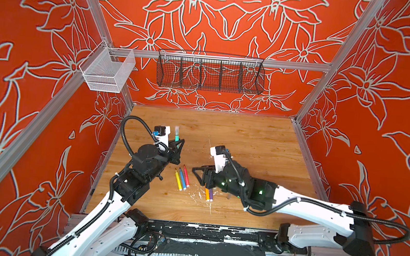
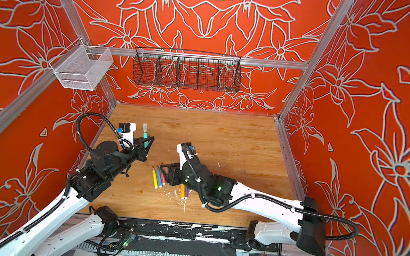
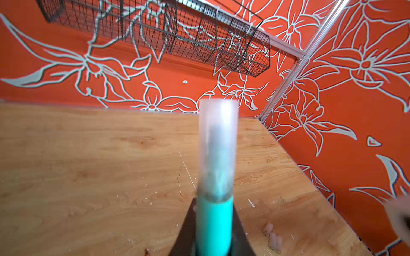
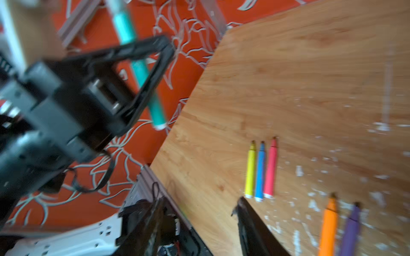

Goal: Insert the pens into the pen caps
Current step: 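Open the right gripper and withdraw it from the capped marker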

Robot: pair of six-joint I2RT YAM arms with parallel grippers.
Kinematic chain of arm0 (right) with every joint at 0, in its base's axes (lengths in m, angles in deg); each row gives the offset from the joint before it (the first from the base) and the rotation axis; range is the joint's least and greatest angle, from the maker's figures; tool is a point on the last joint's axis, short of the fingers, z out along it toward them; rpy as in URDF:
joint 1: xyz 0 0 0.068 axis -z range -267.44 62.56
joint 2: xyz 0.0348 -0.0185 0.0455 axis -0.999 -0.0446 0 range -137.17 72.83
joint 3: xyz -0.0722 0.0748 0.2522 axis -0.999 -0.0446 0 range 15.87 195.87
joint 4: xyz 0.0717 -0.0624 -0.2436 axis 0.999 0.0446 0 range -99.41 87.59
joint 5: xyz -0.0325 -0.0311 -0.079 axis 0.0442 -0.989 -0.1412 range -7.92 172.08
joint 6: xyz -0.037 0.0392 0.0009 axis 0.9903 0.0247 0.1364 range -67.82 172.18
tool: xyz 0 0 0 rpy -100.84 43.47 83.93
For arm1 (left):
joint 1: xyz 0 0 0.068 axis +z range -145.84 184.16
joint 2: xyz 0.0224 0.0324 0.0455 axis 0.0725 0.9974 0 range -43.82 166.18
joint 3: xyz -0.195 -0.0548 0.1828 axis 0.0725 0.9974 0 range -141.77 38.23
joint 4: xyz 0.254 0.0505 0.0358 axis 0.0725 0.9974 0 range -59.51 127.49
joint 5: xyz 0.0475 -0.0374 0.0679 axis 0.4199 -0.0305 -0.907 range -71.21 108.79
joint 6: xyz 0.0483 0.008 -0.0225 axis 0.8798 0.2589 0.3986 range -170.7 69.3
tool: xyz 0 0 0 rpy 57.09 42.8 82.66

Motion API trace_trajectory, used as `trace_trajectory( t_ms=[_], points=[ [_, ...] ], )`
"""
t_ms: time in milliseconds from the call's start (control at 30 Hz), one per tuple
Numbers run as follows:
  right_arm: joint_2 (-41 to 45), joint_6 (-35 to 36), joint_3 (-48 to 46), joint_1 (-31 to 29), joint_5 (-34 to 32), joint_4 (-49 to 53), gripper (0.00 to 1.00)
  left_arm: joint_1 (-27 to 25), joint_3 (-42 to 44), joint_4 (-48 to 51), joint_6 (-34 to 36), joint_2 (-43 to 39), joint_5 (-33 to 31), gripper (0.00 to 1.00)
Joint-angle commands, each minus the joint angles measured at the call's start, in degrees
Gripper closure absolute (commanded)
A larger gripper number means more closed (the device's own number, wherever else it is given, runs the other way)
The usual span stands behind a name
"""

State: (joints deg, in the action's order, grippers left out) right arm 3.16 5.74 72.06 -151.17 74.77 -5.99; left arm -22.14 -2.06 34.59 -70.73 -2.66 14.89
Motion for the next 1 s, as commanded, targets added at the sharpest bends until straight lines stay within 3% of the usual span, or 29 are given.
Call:
trace_trajectory(
  t_ms=[0,133,300,433,633,967],
  points=[
    [5.94,3.32,-0.98,6.28,1.42,11.20,0.41,-0.52,5.55,2.00,-7.80,-1.50,-2.11,1.00],
    [12.10,7.03,-4.37,14.21,-1.96,16.69,0.35,-3.69,9.36,4.60,-12.26,0.12,-2.74,1.00],
    [16.16,11.31,-8.14,24.80,-7.96,23.67,0.31,-10.83,6.03,10.38,-15.99,11.63,-7.01,1.00],
    [17.41,13.68,-13.36,31.50,-11.52,22.20,0.28,-13.91,3.80,10.50,-19.76,20.98,-9.29,1.00],
    [17.65,15.74,-19.60,42.33,-14.18,17.64,0.28,-14.61,-3.10,11.20,-19.83,36.10,-6.35,1.00],
    [13.44,16.00,-26.59,47.63,-24.32,5.79,0.28,-14.65,-10.66,11.31,-21.69,53.90,-7.55,1.00]
  ],
)
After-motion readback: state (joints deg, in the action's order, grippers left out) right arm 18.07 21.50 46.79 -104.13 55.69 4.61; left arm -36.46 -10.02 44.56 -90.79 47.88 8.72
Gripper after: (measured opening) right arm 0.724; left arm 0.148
